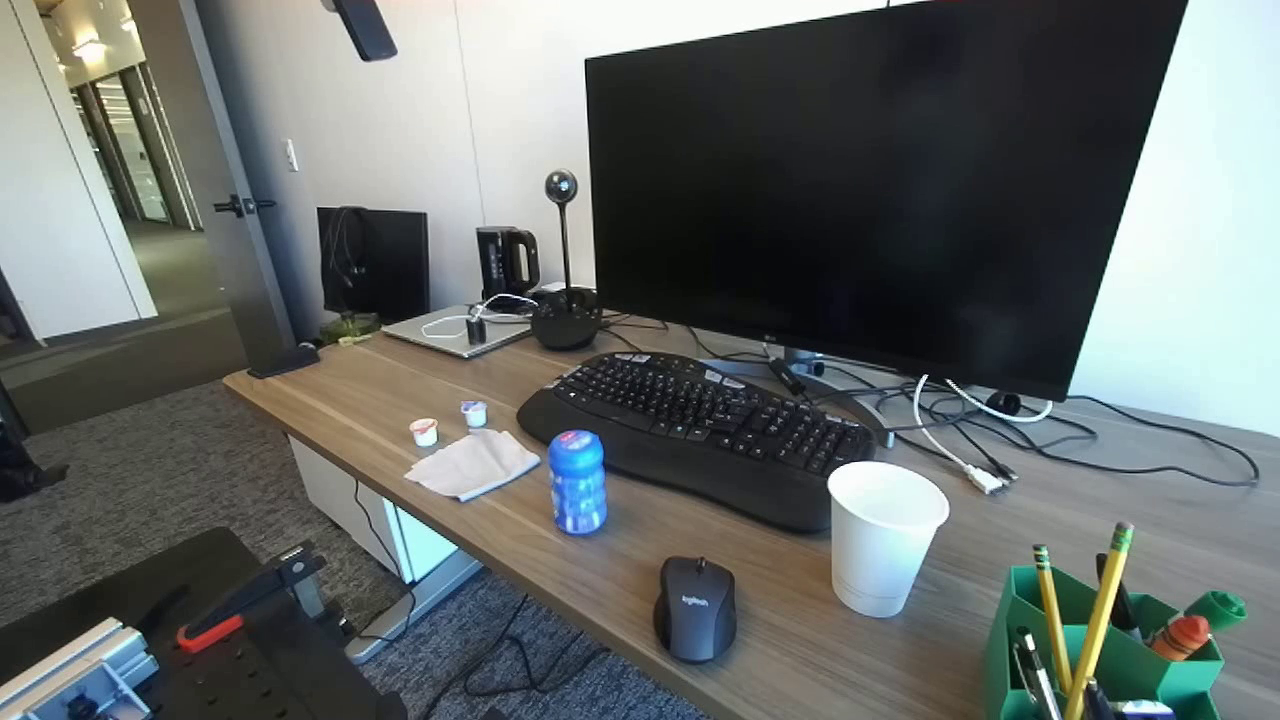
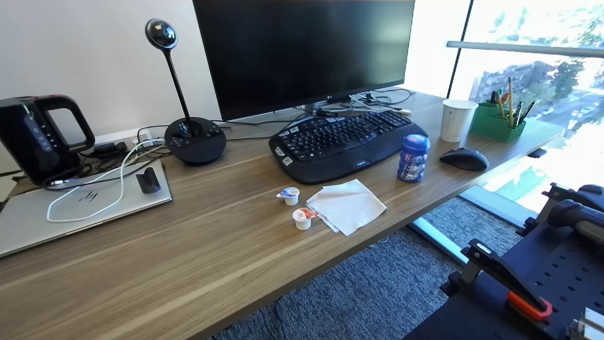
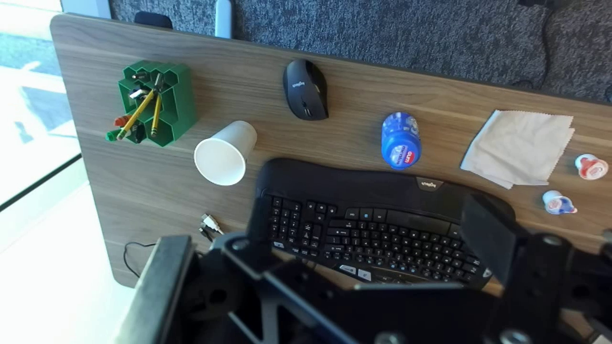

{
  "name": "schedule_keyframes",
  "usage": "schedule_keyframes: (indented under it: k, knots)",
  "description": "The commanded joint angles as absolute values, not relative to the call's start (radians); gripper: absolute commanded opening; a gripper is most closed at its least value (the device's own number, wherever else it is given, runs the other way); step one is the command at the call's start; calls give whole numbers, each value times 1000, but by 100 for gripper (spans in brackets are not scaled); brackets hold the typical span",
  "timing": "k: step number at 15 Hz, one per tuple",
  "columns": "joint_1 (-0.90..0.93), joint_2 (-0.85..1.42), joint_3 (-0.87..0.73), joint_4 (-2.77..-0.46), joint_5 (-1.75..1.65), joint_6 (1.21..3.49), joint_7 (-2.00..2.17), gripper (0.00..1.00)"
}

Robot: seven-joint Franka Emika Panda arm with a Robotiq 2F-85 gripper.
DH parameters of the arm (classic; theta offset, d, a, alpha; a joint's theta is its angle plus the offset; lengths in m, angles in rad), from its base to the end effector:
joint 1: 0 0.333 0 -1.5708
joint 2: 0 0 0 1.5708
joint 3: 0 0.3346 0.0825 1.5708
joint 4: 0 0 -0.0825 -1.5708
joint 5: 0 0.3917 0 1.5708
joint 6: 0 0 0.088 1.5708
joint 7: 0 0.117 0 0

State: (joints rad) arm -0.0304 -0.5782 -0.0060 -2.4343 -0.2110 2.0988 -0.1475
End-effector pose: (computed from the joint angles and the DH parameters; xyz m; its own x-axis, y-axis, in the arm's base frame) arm 0.3985 -0.0267 0.5360 0.9565 0.2137 0.1984 0.1666 -0.9590 0.2294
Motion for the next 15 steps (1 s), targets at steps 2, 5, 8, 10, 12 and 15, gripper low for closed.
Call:
schedule_keyframes:
  k: [2, 5, 8, 10, 12, 15]
  knots:
    - [-18, -556, 3, -2442, -216, 2028, -138, 100]
    - [-18, -516, 9, -2443, -222, 1991, -120, 100]
    - [-19, -466, 6, -2434, -215, 1994, -107, 100]
    - [-30, -417, 6, -2418, -219, 2007, -72, 100]
    - [-40, -364, 3, -2386, -214, 2007, -28, 100]
    - [-55, -293, -6, -2332, -210, 2025, 29, 100]
